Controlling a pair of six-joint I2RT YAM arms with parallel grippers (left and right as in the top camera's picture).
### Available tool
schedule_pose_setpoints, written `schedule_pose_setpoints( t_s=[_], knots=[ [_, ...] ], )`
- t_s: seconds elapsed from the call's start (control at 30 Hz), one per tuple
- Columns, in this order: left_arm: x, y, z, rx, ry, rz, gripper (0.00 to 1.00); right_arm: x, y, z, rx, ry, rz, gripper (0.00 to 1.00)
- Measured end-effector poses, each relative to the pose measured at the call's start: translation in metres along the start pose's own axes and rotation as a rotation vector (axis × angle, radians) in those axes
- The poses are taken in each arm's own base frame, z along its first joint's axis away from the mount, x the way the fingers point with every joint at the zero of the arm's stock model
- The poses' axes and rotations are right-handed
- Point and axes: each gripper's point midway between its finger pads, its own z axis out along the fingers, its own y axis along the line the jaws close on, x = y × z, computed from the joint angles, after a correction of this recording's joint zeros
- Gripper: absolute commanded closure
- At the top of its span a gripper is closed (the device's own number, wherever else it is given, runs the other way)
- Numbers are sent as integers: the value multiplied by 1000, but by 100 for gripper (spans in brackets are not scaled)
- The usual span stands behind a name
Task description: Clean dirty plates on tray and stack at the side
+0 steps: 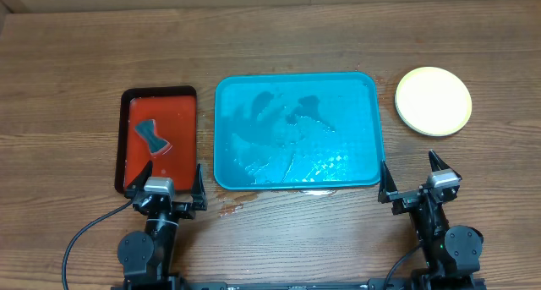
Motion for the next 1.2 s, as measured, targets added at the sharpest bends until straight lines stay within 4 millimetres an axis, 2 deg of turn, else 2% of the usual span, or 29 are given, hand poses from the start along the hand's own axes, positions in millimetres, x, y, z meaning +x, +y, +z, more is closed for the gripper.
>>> schedule_pose_setpoints(
  t_s=[1.2],
  knots=[
    [0, 3, 0, -19, 1, -22, 0, 0, 0, 0, 0, 0, 0, 0]
  ],
)
